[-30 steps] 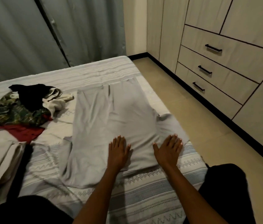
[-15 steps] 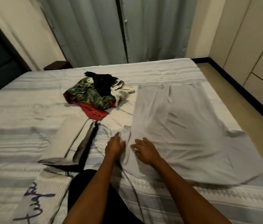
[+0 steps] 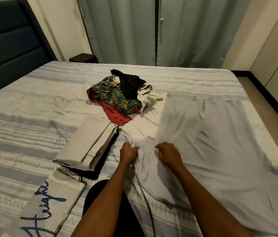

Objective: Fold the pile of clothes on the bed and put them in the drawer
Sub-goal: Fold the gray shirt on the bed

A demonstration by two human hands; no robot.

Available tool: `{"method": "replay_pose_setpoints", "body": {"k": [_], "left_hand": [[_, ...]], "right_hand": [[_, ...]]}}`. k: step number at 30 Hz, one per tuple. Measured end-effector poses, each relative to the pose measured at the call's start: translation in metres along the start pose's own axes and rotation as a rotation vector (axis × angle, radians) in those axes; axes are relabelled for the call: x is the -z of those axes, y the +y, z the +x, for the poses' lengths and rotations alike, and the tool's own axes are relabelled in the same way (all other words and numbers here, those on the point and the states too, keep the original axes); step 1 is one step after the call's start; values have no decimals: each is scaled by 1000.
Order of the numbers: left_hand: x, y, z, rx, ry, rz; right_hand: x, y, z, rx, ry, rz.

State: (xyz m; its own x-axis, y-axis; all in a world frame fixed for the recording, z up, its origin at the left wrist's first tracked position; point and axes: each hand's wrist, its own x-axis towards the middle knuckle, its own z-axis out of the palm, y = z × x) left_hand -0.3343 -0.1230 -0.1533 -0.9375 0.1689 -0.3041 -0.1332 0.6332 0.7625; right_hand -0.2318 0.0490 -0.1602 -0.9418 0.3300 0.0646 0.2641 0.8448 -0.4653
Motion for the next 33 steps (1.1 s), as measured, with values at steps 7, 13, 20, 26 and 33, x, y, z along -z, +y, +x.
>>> {"method": "replay_pose_setpoints", "body": {"k": [7, 13, 20, 26, 33], "left_hand": [[43, -18, -8, 215, 46, -34], [43, -18, -8, 297, 51, -133], [36, -21, -11, 250, 249, 86], [-8, -19, -29, -435, 241, 554], [-32, -39, -28, -361, -366, 801]], "right_hand": [[-20, -37, 66, 10, -274, -312], [-32, -47, 91, 25, -203, -382], [-37, -53, 102, 146, -77, -227], [-40, -33, 58, 35, 201, -110], [-63, 5, -28, -200, 66, -189]]}}
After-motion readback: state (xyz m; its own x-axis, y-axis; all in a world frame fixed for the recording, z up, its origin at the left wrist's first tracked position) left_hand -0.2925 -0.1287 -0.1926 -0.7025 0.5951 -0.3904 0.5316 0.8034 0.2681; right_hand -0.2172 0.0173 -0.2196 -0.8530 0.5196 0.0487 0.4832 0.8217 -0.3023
